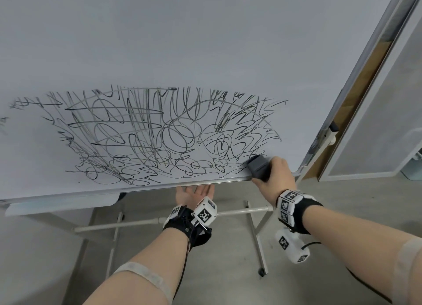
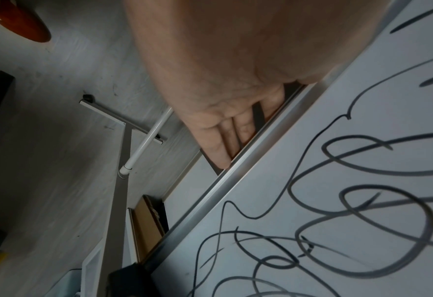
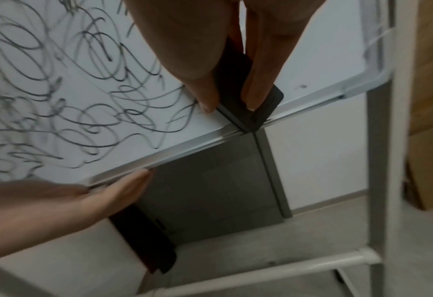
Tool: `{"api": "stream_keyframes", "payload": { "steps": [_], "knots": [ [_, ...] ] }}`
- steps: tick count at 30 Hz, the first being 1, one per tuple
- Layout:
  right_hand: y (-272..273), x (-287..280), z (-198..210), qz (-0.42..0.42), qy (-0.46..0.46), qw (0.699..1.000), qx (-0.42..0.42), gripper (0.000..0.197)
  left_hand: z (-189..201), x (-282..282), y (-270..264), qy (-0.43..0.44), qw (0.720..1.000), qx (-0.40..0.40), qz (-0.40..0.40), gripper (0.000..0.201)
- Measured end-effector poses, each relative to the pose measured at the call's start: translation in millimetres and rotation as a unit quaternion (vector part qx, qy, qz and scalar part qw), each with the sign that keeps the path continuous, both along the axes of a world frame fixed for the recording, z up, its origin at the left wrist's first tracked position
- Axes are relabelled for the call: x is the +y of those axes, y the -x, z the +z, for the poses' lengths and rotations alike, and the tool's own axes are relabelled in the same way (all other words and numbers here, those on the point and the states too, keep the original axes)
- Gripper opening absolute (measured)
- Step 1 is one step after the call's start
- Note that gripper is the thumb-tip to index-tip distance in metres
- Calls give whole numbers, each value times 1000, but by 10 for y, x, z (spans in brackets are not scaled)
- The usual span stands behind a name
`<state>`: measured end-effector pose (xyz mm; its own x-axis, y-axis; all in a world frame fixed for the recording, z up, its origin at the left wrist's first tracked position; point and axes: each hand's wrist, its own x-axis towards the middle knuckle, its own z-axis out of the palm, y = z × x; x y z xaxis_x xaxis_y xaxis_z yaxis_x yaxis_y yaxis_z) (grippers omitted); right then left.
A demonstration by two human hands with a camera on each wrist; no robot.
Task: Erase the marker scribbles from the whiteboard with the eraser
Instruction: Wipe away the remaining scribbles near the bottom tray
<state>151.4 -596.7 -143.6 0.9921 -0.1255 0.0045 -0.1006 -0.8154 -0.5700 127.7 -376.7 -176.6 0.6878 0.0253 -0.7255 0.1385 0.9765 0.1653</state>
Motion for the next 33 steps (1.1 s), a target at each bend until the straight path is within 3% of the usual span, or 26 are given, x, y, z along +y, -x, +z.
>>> {"api": "stream_keyframes", "payload": {
  "steps": [4, 8, 14, 26, 33],
  "knots": [
    [-76, -443, 46, -73, 29, 997, 15, 51, 1, -16, 14, -1, 1000, -3, 3, 65],
    [-75, -391, 54, -79, 35, 996, 12, 50, 31, -18, 12, -6, 1000, -3, 0, 67],
    [-16, 131, 58, 14, -1, 1000, -20, 49, 45, 8, 2, 0, 1000, -3, 2, 66],
    [-143, 85, 637, 36, 72, 978, -194, 49, 58, 23, -11, -8, 1000, 8, 5, 65],
    [-7, 188, 315, 180, 199, 953, -139, 42, 61, -10, 34, -5, 1000, 8, -1, 64]
  ]
}}
